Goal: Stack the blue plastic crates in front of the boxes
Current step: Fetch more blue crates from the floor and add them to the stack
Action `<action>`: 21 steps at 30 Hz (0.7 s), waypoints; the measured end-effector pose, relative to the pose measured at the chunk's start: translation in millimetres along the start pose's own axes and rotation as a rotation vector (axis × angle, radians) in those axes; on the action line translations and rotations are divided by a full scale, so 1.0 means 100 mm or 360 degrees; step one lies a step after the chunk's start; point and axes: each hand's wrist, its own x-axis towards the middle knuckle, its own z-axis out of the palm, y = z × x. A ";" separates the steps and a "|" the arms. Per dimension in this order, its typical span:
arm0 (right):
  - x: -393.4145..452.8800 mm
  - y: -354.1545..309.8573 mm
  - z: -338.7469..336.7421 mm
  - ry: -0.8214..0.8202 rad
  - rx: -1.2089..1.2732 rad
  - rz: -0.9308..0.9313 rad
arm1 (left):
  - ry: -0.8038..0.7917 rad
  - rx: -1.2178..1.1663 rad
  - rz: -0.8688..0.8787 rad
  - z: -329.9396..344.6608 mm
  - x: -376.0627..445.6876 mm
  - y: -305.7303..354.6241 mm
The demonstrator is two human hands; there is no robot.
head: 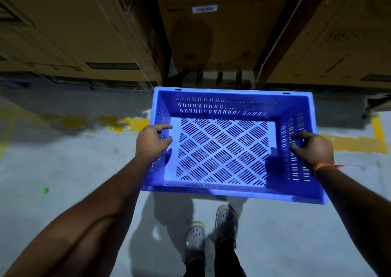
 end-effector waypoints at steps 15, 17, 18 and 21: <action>-0.07 -0.10 -0.05 -0.0031 0.0072 0.0126 | -0.0065 0.0124 0.0065 -0.03 0.15 0.00; -0.08 -0.10 -0.05 -0.0020 0.0078 0.0118 | -0.0050 0.0108 0.0080 -0.02 0.14 -0.01; -0.08 -0.09 -0.05 -0.0014 0.0078 0.0117 | -0.0048 0.0102 0.0082 -0.03 0.13 -0.01; -0.09 -0.09 -0.04 -0.0006 0.0063 0.0110 | -0.0054 0.0111 0.0078 -0.04 0.11 -0.01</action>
